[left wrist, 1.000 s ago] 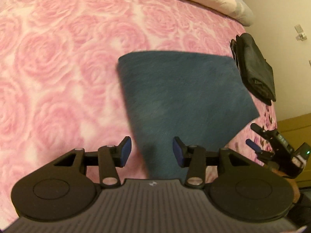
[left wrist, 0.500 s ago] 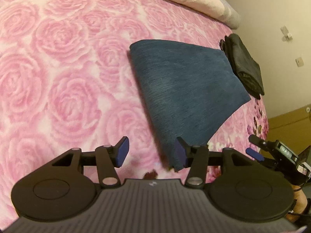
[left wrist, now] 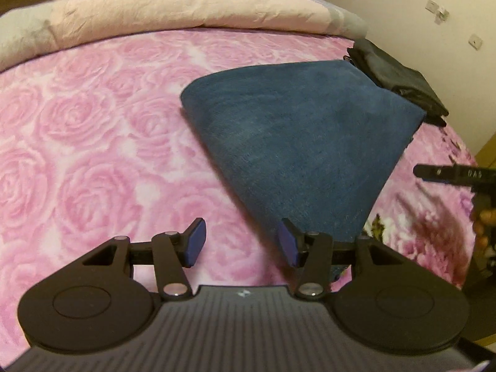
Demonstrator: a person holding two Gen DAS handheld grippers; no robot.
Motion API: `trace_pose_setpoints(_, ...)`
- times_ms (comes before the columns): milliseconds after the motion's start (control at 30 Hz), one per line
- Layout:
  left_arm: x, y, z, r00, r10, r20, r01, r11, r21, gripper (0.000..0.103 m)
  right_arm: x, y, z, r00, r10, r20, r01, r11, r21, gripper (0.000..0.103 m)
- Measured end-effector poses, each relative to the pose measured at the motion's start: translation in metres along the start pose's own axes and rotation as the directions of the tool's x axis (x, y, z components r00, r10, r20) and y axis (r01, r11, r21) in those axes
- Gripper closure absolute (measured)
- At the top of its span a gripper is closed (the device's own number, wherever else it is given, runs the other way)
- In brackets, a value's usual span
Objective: Fold clothes
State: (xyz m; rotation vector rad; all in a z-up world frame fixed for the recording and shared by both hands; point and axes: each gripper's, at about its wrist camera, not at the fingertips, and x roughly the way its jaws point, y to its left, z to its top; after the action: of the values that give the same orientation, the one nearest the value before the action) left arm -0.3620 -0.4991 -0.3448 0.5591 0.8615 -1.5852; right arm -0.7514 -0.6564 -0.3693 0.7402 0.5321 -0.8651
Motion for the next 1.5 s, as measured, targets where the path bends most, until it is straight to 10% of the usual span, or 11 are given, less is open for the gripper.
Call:
trace_pose_setpoints(333,0.006,-0.001,-0.015,0.991,-0.008,0.136,0.006,1.000,0.015,0.056,-0.003,-0.055,-0.017,0.986,0.124,0.111,-0.134,0.987,0.089,0.019)
trace_pose_setpoints(467,0.005,0.001,-0.021,0.982,-0.020,0.189,0.015,1.000,0.024,0.056,0.003,-0.065,-0.010,0.962,0.222,0.162,-0.253,0.943,0.214,0.000)
trace_pose_setpoints(633,-0.002,-0.001,-0.029,0.974,-0.028,0.223,0.018,0.999,0.044,0.056,0.023,-0.063,0.005,0.940,0.274,0.205,-0.331,0.877,0.349,0.000)
trace_pose_setpoints(1033,-0.033,-0.012,-0.043,0.968,-0.021,0.252,0.011,0.999,0.042,0.055,0.057,-0.045,0.025,0.941,0.132,0.312,-0.269,0.849,0.454,0.000)
trace_pose_setpoints(1233,-0.055,-0.011,-0.047,0.961,0.000,0.277,-0.004,1.000,0.014,0.055,0.051,-0.043,0.031,0.938,0.132,0.320,-0.271,0.855,0.442,0.059)
trace_pose_setpoints(1500,-0.128,-0.005,-0.063,0.923,0.072,0.379,-0.063,0.997,-0.034,0.055,-0.007,0.070,0.090,0.897,0.266,0.353,-0.265,0.963,-0.053,0.073)
